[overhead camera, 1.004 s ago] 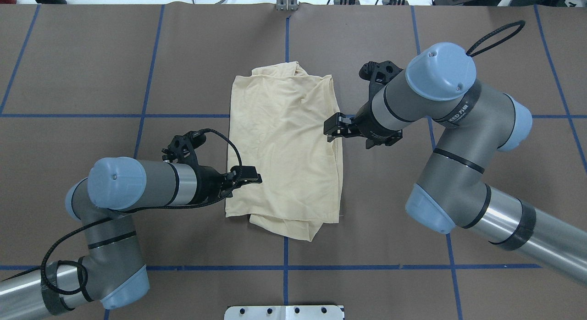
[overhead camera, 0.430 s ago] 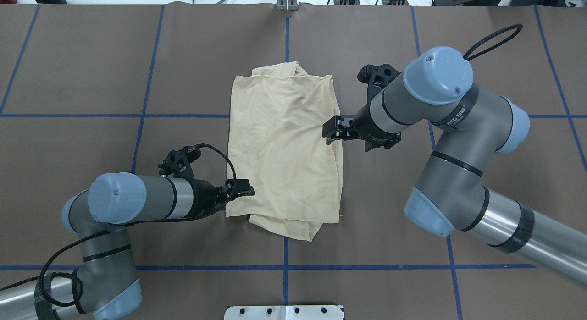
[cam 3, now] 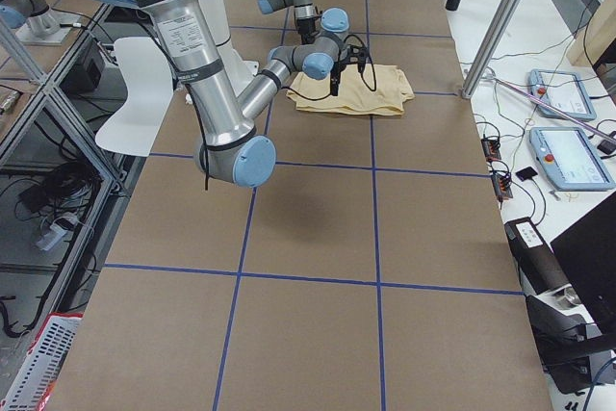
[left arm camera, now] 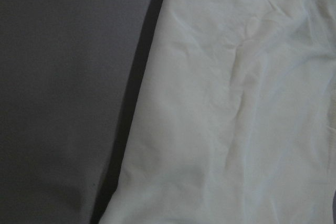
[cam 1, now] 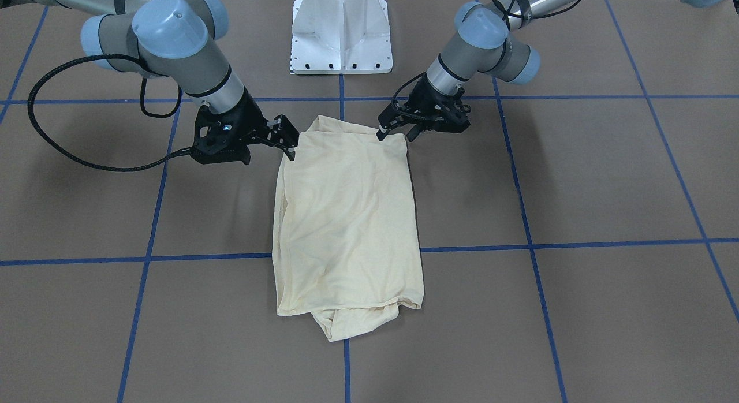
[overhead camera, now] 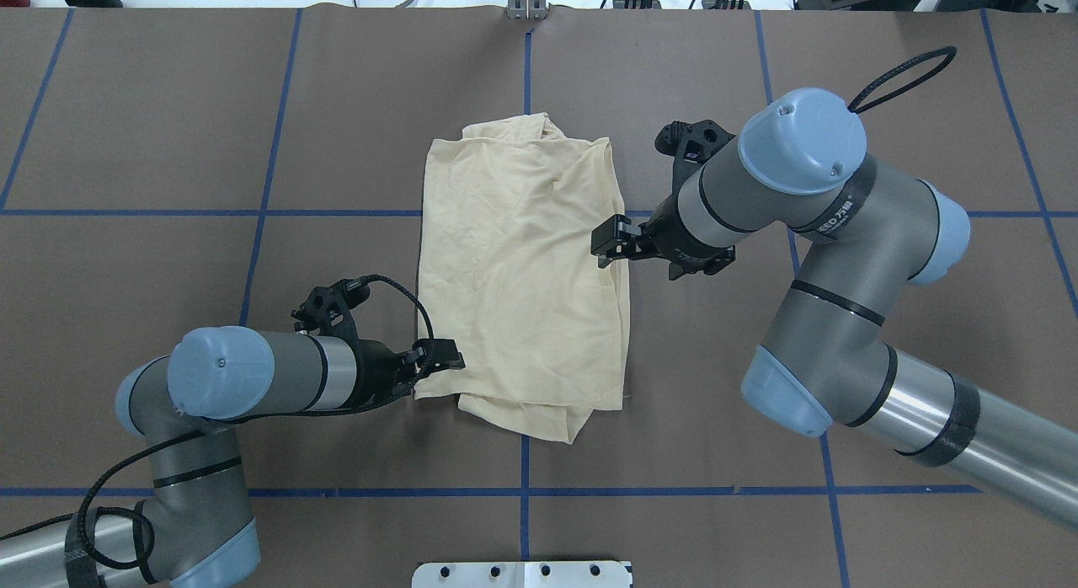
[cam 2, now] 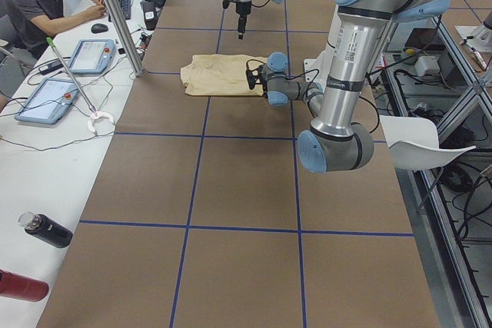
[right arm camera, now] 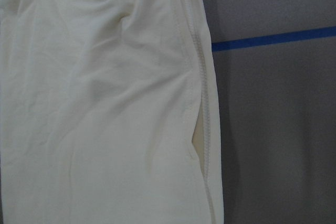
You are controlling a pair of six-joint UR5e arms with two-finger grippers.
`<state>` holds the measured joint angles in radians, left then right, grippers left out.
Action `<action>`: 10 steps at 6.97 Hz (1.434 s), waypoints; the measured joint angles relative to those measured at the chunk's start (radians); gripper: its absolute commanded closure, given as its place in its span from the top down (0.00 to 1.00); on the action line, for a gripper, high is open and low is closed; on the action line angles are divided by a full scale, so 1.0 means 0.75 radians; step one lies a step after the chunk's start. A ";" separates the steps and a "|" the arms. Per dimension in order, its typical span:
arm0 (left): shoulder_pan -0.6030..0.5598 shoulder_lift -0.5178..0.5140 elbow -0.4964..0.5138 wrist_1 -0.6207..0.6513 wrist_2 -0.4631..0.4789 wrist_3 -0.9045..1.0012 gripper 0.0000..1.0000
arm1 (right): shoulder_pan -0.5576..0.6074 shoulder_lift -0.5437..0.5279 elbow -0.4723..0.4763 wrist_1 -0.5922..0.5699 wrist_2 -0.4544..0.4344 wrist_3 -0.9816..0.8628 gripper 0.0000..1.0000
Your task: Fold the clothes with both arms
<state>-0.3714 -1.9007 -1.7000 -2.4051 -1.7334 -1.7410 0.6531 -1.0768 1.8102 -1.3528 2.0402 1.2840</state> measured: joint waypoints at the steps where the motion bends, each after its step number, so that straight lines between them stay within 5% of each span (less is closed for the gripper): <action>1: 0.001 0.000 0.002 0.006 0.000 0.000 1.00 | 0.000 0.000 0.000 0.000 0.000 0.000 1.00; 6: 0.014 0.000 0.016 0.012 0.000 0.000 0.96 | -0.001 0.000 -0.001 0.000 0.001 -0.002 1.00; 8: 0.014 -0.001 0.018 0.014 0.000 0.000 0.70 | 0.000 0.000 -0.001 0.000 0.002 -0.002 1.00; 10: 0.021 -0.001 0.019 0.014 0.000 0.000 0.70 | 0.000 0.000 0.000 0.000 0.004 -0.001 1.00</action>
<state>-0.3553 -1.9018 -1.6861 -2.3946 -1.7334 -1.7411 0.6534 -1.0768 1.8100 -1.3530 2.0431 1.2831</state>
